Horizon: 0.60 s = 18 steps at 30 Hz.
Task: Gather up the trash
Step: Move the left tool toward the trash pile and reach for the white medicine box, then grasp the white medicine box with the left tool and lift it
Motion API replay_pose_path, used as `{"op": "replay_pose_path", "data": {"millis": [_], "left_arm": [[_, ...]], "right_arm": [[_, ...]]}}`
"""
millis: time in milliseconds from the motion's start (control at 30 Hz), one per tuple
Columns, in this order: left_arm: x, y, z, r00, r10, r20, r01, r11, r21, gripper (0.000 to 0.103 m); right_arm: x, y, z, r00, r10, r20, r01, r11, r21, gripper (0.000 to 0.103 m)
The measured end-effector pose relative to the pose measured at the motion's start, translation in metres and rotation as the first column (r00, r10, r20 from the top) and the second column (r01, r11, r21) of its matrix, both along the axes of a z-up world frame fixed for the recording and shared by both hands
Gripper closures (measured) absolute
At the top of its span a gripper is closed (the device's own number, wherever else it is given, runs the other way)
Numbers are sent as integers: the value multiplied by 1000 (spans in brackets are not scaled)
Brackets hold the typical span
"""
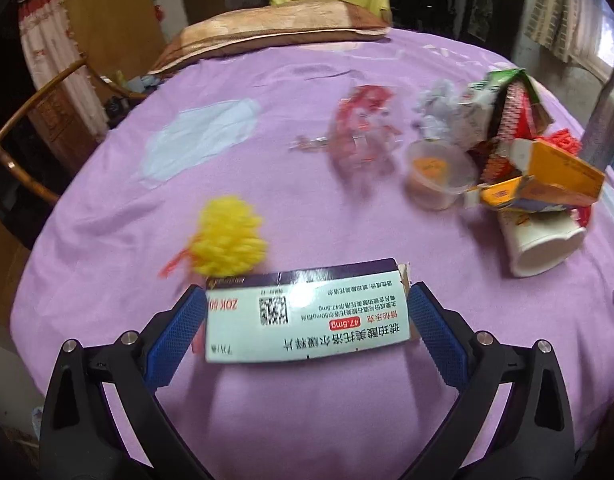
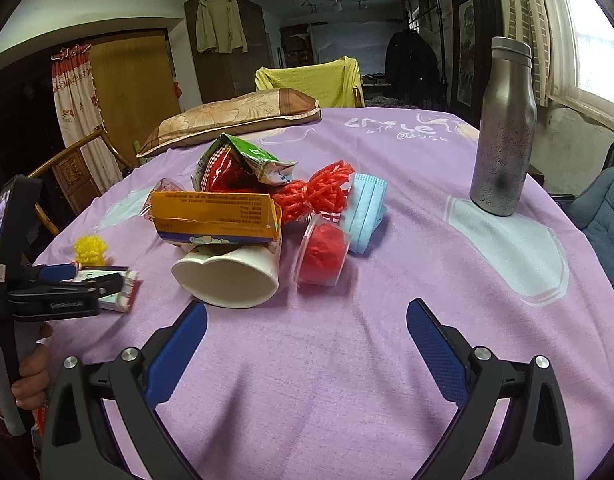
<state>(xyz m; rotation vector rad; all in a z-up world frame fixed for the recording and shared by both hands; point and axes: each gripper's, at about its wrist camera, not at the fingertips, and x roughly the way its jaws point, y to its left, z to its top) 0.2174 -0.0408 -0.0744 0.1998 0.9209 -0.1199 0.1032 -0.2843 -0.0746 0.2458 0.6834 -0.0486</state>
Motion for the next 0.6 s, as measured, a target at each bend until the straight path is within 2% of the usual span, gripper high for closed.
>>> {"op": "replay_pose_path", "data": {"millis": [133,200,233,400,600], "left_arm": [[-14,49,1,996,89,17,-90,995,43,6],[-20,69,8,992,125,23,-125,992,26,6],[-25,78,15,990,135,29,-135,991,-7,6],[-31,87,35,983,166,74,-160,984,-77,6],[1,98,35,976,201,88,-200,980,-23,6]], "right_arm": [[1,-1,-2,1000,14,0,-14,1000,20,5],[1,-2,-3,1000,19,2,-19,999,34,5],[1,-2,-3,1000,20,4,-20,999,38,5],[1,-3,-5,1000,16,0,-16,998,53,5],[2,-4,-7,999,32,-12,-31,997,68,5]]}}
